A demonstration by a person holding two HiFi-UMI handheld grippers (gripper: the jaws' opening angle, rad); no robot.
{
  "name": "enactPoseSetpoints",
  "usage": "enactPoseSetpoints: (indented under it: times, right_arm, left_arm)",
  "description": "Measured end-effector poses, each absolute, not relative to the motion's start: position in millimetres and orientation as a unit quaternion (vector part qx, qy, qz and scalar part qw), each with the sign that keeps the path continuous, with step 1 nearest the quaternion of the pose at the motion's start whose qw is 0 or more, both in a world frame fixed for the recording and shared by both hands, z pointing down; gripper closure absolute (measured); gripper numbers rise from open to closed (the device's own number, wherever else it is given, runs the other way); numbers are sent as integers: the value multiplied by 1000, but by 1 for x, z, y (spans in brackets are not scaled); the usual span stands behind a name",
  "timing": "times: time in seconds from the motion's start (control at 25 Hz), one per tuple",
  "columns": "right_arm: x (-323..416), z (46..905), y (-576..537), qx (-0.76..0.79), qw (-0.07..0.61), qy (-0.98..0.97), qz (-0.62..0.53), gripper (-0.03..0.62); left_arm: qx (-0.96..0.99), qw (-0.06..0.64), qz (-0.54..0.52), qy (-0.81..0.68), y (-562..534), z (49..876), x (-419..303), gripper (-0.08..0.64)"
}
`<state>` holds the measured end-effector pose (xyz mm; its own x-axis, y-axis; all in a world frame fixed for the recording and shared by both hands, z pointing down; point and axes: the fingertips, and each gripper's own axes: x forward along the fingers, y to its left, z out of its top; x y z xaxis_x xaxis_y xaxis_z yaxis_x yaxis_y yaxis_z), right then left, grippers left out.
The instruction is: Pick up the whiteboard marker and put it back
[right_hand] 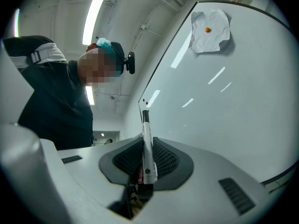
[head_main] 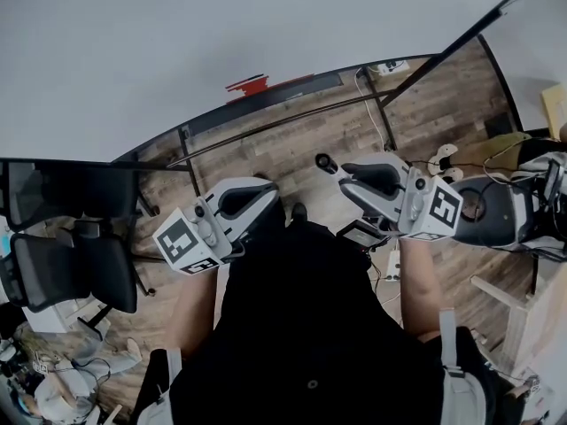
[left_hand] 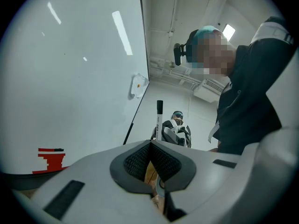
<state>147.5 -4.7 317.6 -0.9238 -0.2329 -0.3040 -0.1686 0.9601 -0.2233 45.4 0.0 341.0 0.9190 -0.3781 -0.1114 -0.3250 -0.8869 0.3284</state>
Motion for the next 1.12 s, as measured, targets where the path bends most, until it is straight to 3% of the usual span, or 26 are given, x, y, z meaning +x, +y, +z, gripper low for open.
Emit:
enactPoseSetpoints:
  times: [0.44,1.12]
  right_arm:
    - [140,311,-47,-144,109,983,-32,517]
    - [90,342,-125,-212,-82,970,85,517]
  left_arm:
    - [964,151,-74,-204,-33,349,34,554]
    - [958,153,-76,-231,-83,352,-4,554]
